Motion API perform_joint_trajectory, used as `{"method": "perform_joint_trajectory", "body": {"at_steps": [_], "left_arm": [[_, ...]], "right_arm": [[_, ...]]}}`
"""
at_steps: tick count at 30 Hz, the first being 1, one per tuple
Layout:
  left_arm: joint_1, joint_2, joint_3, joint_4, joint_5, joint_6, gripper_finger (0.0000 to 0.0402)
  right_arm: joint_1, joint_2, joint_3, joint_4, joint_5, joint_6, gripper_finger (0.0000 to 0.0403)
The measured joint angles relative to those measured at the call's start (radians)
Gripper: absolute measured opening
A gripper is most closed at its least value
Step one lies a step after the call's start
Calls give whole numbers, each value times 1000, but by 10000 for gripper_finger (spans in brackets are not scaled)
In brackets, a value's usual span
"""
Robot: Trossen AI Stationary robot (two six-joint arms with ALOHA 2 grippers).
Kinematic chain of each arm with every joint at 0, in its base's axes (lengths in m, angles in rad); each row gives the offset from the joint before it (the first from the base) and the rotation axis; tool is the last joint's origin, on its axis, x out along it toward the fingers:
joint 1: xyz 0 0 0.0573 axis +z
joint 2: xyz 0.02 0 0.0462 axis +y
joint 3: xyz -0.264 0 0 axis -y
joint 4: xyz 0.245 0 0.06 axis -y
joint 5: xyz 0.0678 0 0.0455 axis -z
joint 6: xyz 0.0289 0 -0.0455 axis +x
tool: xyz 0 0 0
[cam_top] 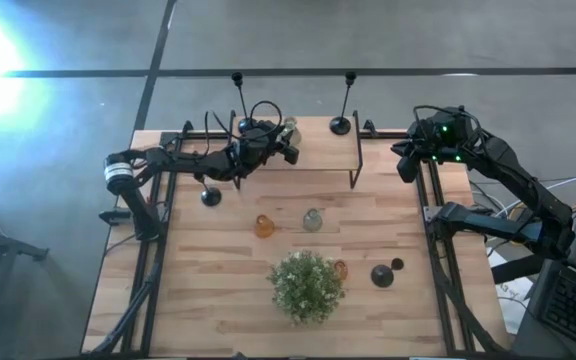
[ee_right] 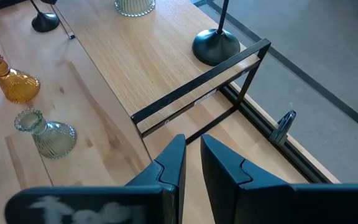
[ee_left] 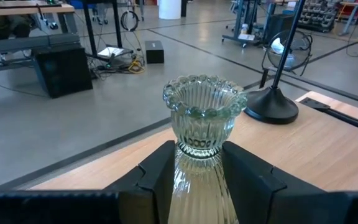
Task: Pick & Place candle stick holders
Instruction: Put the left green glass candle holder on the shelf
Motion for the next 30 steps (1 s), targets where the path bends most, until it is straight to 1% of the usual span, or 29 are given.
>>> {"method": "perform_joint_trajectory", "body": {"at_steps": [4,9,16,21,30], "left_arm": [[11,1,1,6,22,0,136],[20,33,12,44,57,2,135],[19,79,60,42,59,38,136],[19,80,69,35,57,82,136],[20,76,70,17,35,86,135]], "right_arm": [[0,0,0,0,0,0,43],[0,0,0,0,0,1,43],[0,0,0,0,0,1,43],[0,0,0,-1,0,1,43],[0,0,0,-1,0,-7,43]]}}
